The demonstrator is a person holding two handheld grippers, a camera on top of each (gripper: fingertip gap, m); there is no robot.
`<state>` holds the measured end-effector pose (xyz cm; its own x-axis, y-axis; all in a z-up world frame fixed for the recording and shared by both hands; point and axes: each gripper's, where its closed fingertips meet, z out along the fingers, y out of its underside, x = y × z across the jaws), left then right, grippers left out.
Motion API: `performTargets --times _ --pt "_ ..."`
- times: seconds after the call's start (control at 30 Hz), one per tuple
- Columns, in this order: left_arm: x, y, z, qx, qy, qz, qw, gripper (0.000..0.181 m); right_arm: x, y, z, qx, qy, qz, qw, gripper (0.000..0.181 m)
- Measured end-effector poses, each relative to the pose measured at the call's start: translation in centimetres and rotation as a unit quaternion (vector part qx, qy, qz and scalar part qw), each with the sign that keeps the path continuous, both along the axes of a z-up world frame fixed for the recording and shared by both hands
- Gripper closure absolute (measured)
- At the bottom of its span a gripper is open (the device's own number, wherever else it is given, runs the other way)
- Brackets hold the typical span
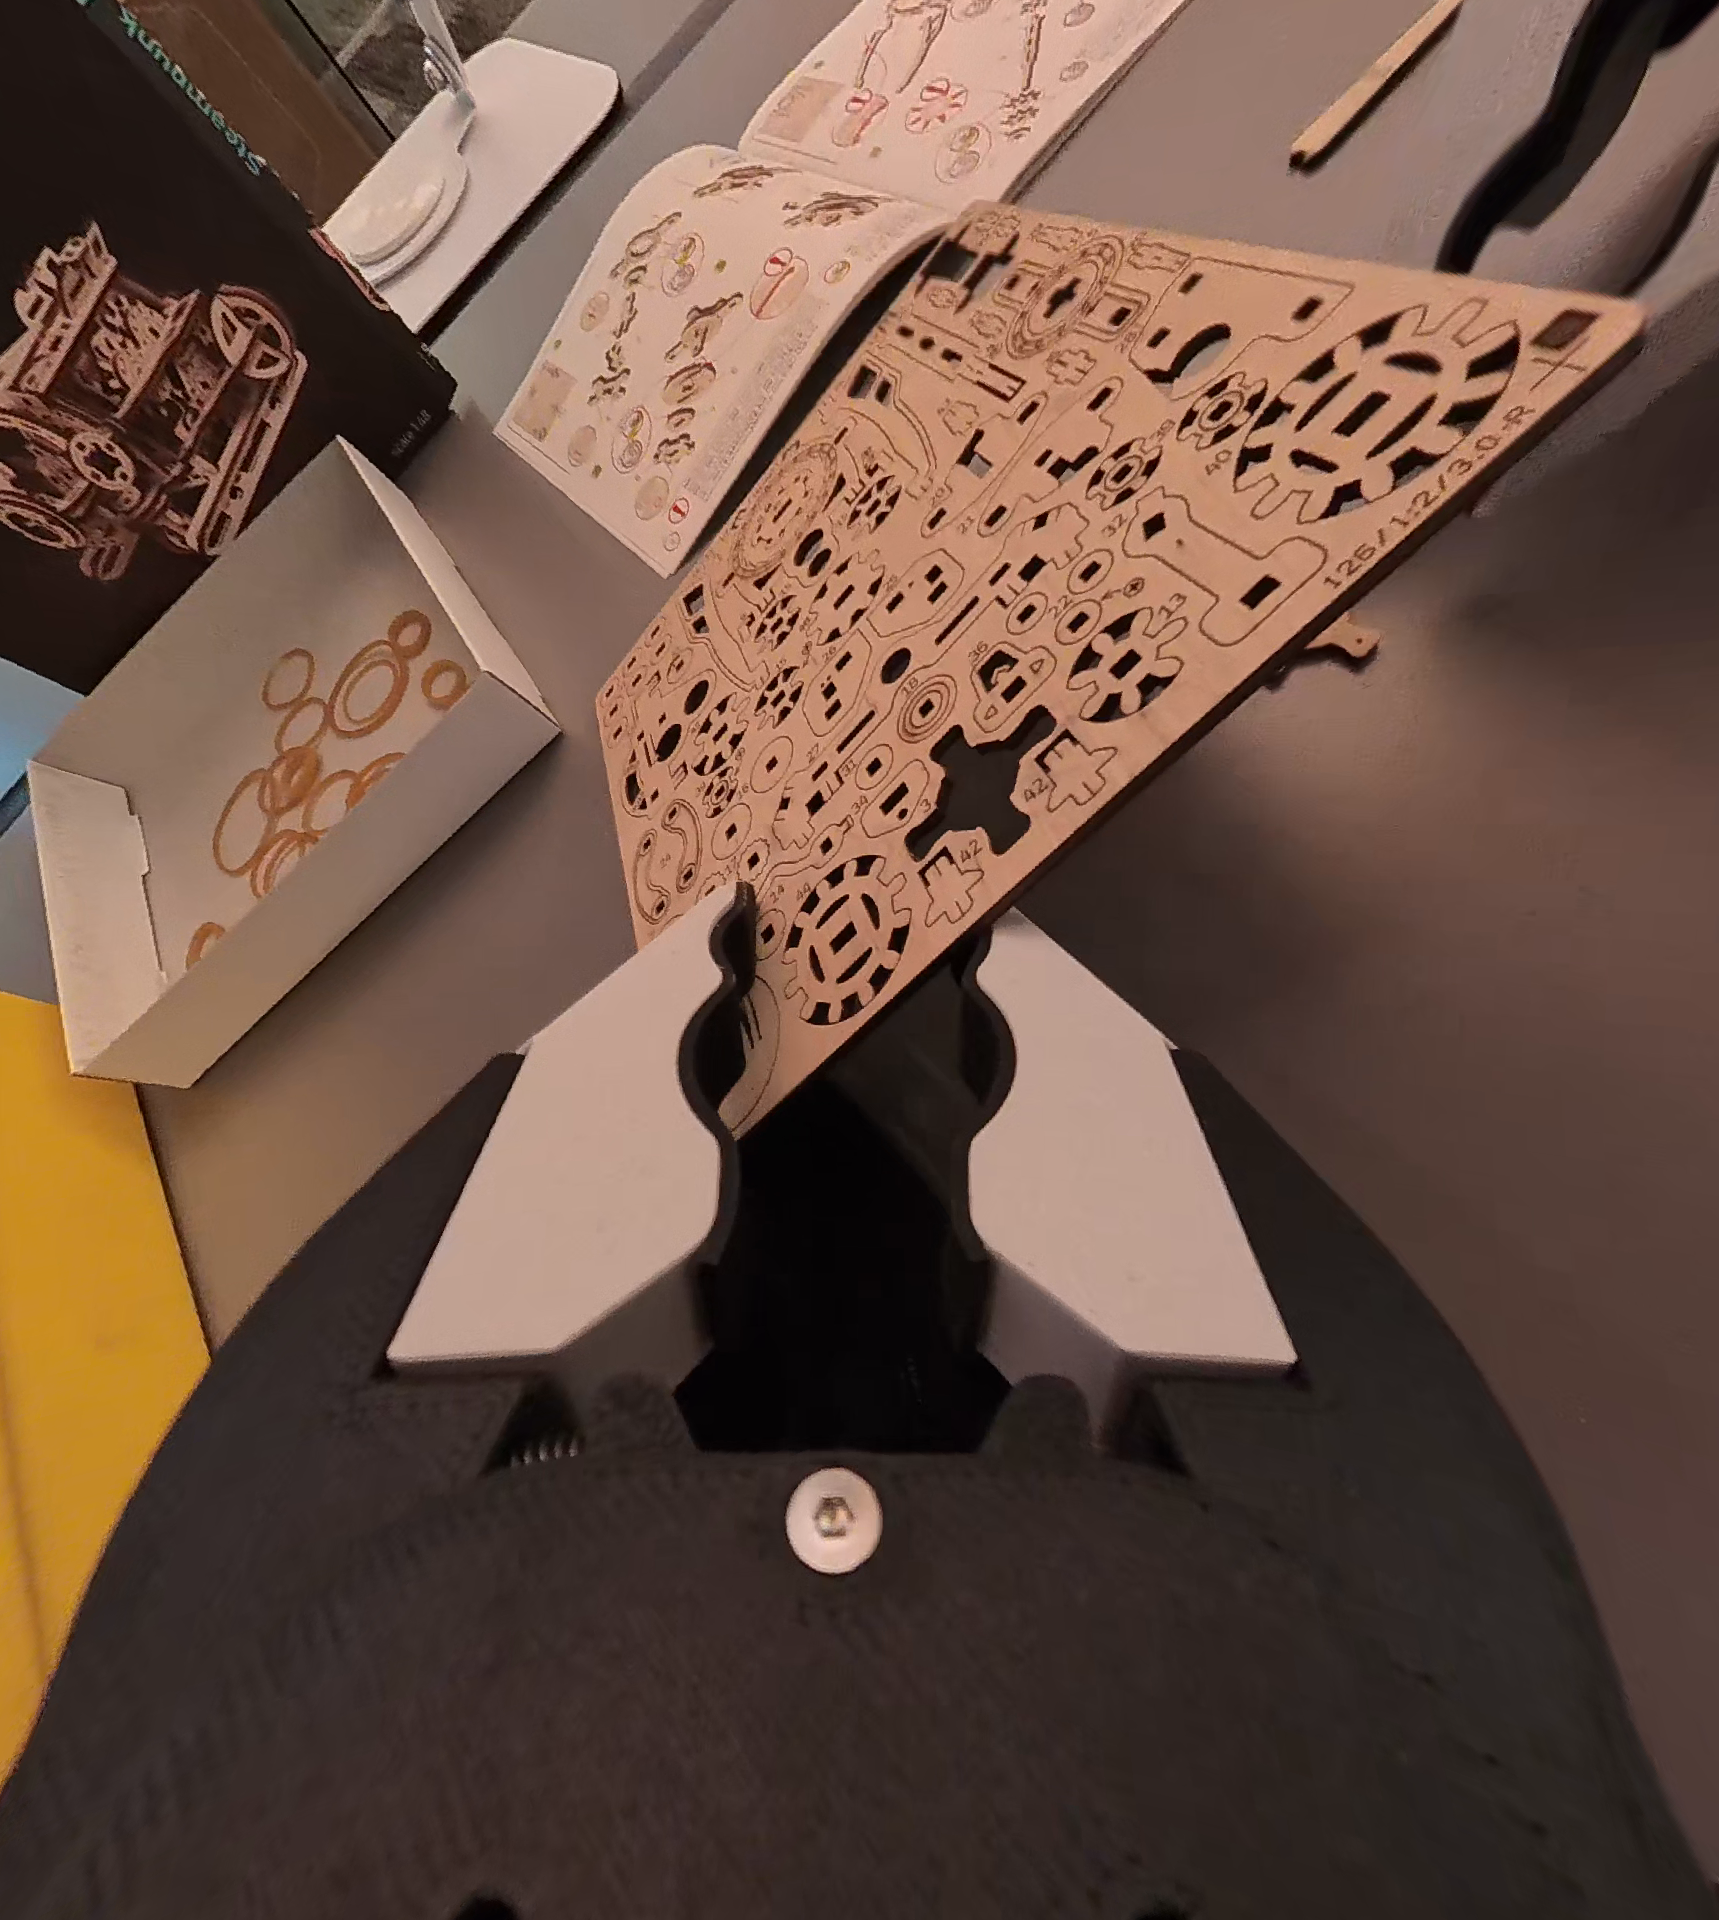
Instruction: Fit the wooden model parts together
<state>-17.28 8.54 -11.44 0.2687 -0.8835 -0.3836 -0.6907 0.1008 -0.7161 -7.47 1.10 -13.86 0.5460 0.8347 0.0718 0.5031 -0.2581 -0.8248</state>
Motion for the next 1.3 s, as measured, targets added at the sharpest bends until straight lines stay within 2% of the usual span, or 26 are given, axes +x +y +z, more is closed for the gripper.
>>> performTargets --times 0.03,0.17,0.3,0.37,0.53,0.63,0.77,0.93,1.03,1.17,1.3 --pt "0.0 0.0 0.1 -0.001 0.001 0.001 1.000 0.145 -0.3 0.0 -0.6 -0.007 -0.010 0.002 1.000 0.156" --pt "0.0 0.2 0.7 0.003 -0.003 0.008 1.000 0.145 -0.9 0.7 -1.8 -0.017 -0.044 -0.012 0.999 0.159" --pt "0.1 0.2 1.0 0.006 -0.003 0.009 1.000 0.145 -1.7 0.3 -1.8 -0.038 -0.027 0.005 0.999 0.174" --pt "0.0 0.1 0.7 0.005 0.003 0.010 1.000 0.144 -1.7 0.2 -1.8 -0.038 -0.029 0.006 0.999 0.174" --pt "-0.3 -1.1 -1.4 -0.005 0.051 0.006 0.999 0.142 0.3 -2.1 -1.9 -0.065 -0.055 0.026 0.996 0.175" --pt "-0.6 -2.0 -2.7 0.029 0.101 0.005 0.994 0.147 2.3 -3.4 -1.9 -0.044 -0.074 0.035 0.996 0.176" --pt "-0.3 -2.7 -3.2 0.156 0.200 -0.022 0.967 0.153 3.2 -3.5 -1.9 -0.041 -0.070 0.022 0.996 0.176" --pt "-0.4 -2.9 -3.5 0.249 0.320 -0.044 0.913 0.161 3.3 -3.5 -1.9 -0.027 -0.068 0.024 0.997 0.176" --pt "-0.6 -3.2 -3.6 0.260 0.370 -0.060 0.890 0.160 3.2 -3.6 -1.9 -0.020 -0.069 0.029 0.997 0.175" --pt "-1.0 -4.0 -3.2 0.252 0.421 -0.090 0.867 0.145 3.0 -3.8 -1.9 -0.013 -0.072 0.039 0.997 0.175" --pt "-0.4 -6.6 -3.6 0.191 0.427 -0.172 0.867 0.147 2.9 -4.1 -1.9 -0.007 -0.077 0.047 0.996 0.175"
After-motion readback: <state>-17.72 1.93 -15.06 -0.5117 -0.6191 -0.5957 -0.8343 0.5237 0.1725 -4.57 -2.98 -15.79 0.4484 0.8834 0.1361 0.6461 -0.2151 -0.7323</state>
